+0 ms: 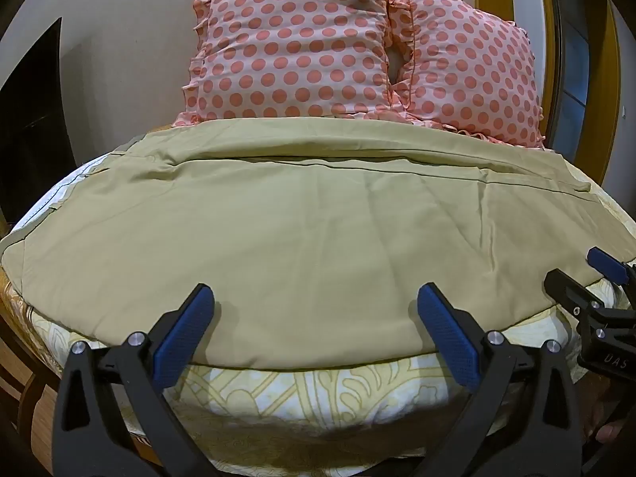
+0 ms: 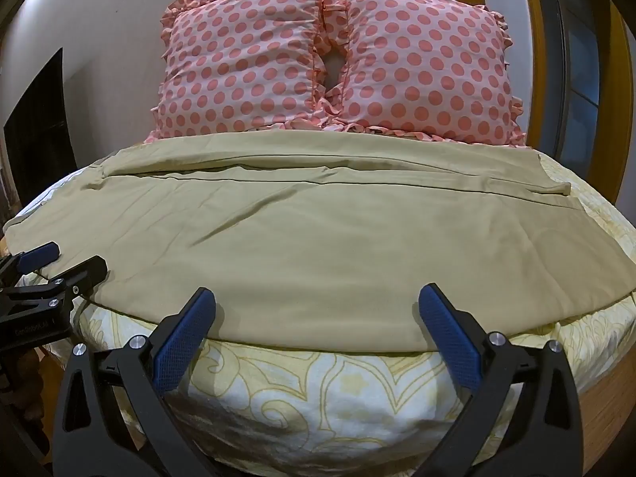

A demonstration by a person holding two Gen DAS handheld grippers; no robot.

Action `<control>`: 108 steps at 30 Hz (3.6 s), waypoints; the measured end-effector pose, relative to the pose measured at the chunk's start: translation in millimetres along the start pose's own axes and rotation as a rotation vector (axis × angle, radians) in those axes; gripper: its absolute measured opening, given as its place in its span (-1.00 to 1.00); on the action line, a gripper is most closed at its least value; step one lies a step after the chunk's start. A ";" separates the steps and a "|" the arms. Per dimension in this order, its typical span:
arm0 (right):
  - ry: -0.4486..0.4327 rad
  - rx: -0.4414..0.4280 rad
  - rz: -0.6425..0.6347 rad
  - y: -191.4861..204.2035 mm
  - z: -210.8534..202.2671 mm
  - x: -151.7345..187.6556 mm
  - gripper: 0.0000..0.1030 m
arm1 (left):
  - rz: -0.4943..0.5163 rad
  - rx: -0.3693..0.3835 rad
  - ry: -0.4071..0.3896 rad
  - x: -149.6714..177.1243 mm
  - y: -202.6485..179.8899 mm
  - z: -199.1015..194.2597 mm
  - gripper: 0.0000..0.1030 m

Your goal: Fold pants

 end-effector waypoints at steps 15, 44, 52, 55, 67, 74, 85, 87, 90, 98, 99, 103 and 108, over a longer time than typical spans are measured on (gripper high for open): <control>0.003 -0.002 0.003 -0.1 0.4 0.4 0.97 | 0.000 0.000 0.002 0.2 0.0 0.1 0.96; 0.000 -0.002 0.003 0.3 -0.5 0.0 0.97 | 0.001 0.000 0.000 0.0 0.1 0.1 0.96; -0.001 -0.002 0.003 0.3 -0.9 -0.3 0.97 | 0.001 -0.001 -0.002 -0.2 0.1 0.2 0.96; -0.002 -0.002 0.003 0.2 -1.0 -0.4 0.97 | 0.001 -0.001 -0.002 -0.2 0.1 0.1 0.96; -0.002 -0.002 0.003 0.1 -0.9 -0.3 0.97 | 0.001 -0.001 -0.003 -0.2 0.1 0.1 0.96; -0.003 -0.001 0.003 -0.6 -0.3 0.8 0.97 | 0.001 -0.001 -0.003 -0.3 0.1 0.1 0.96; -0.007 -0.001 0.002 -1.6 -1.3 2.6 0.97 | 0.001 -0.001 -0.003 -0.3 0.1 0.1 0.96; -0.006 -0.001 0.001 -0.4 -0.2 4.1 0.97 | 0.002 -0.001 -0.002 -0.2 0.1 0.1 0.96; -0.004 -0.005 -0.001 -1.0 2.2 6.0 0.97 | 0.004 0.000 0.004 0.0 0.1 0.7 0.96; 0.033 -0.092 0.021 -10.7 11.5 -13.7 0.97 | 0.013 0.030 0.045 -6.1 2.1 2.8 0.96; 0.016 -0.096 0.045 -19.9 11.4 -25.2 0.97 | 0.008 0.028 0.034 -9.1 4.5 1.2 0.96; -0.044 -0.042 0.182 -85.8 22.8 -95.1 0.97 | -0.020 0.005 -0.027 -38.2 19.6 -1.5 0.96; 0.050 0.187 0.471 -207.4 93.3 -149.0 0.90 | -0.084 0.014 -0.033 -66.4 31.0 9.7 0.96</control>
Point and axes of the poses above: each gripper's, at about its wrist camera, not at the fingertips, and z roughly the way its jaws point, y to its left, x to its underside, the point moved 9 cm from there along z, roughly the way its jaws point, and after that the axes turned 8 degrees about -x, right-handed, at the moved point
